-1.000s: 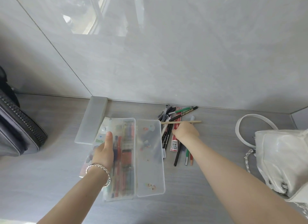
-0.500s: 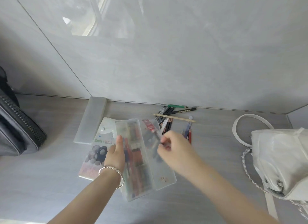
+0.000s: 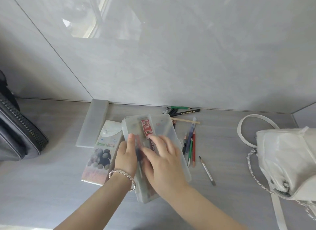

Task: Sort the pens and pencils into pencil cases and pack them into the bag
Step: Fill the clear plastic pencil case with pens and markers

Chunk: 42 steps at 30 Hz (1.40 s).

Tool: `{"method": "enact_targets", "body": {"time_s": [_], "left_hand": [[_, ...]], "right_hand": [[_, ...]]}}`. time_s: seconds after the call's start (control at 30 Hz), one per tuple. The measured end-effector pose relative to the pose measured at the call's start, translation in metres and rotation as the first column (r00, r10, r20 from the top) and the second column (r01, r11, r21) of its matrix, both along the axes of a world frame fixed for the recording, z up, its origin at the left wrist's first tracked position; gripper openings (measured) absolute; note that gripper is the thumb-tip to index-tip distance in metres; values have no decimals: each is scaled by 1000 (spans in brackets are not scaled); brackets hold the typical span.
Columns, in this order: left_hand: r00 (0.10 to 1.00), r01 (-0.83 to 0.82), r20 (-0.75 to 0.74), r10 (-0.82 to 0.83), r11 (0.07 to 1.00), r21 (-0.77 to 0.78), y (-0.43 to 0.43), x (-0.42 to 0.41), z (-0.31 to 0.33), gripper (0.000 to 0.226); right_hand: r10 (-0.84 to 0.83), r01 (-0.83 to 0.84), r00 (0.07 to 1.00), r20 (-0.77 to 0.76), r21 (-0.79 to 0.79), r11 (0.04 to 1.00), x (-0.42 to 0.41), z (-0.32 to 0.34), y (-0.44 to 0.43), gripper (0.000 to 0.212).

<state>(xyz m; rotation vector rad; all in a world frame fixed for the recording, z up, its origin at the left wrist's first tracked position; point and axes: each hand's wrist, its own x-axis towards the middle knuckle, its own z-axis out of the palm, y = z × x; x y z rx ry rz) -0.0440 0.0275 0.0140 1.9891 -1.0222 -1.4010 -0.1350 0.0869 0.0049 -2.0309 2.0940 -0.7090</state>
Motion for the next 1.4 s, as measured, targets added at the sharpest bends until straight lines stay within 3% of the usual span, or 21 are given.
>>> {"method": "enact_targets", "body": {"time_s": [0.1, 0.23, 0.33, 0.4, 0.47, 0.57, 0.67, 0.9, 1.1, 1.17, 1.3, 1.33, 1.4], "left_hand": [[999, 2, -47, -3, 1000, -15, -1, 1, -1, 39], [998, -34, -55, 34, 999, 9, -1, 0, -3, 37], [999, -14, 41, 14, 1000, -6, -3, -2, 5, 53], [999, -4, 44, 5, 1000, -19, -7, 0, 9, 55], [999, 0, 52, 2, 999, -32, -12, 5, 7, 54], [996, -8, 86, 12, 999, -44, -17, 13, 4, 53], [995, -21, 95, 27, 998, -67, -18, 17, 3, 52], [997, -25, 74, 28, 999, -43, -16, 22, 0, 43], [997, -22, 76, 25, 999, -41, -19, 25, 0, 51], [995, -15, 96, 19, 999, -37, -20, 25, -1, 52], [996, -15, 92, 18, 999, -39, -25, 25, -2, 51], [996, -23, 85, 26, 999, -42, -26, 26, -3, 50], [996, -32, 76, 36, 998, -50, -29, 26, -3, 50]], "right_hand": [[84, -82, 995, -60, 46, 996, -8, -10, -5, 40], [142, -135, 987, -70, 99, 986, -11, -14, 5, 41], [193, -198, 969, 157, 18, 980, -17, -11, 3, 35], [78, -83, 940, 332, 0, 997, -30, -6, -9, 33], [-166, 136, 893, 418, 101, 986, -52, -9, -24, 28], [-497, 360, 814, 301, 411, 838, -92, -33, -47, 24], [-593, 431, 791, 149, 551, 715, -115, -54, -61, 22], [-571, 476, 818, -75, 647, 597, -121, -54, -84, 25], [-524, 310, 851, 38, 769, 559, -137, -41, -89, 23], [-455, 214, 890, 16, 868, 449, -140, -29, -94, 27], [-208, 68, 977, -42, 991, 117, -137, 4, -108, 30], [-127, 85, 989, -70, 990, 117, -136, 9, -112, 30], [-40, 175, 984, -171, 935, 308, -137, 12, -122, 30]]}}
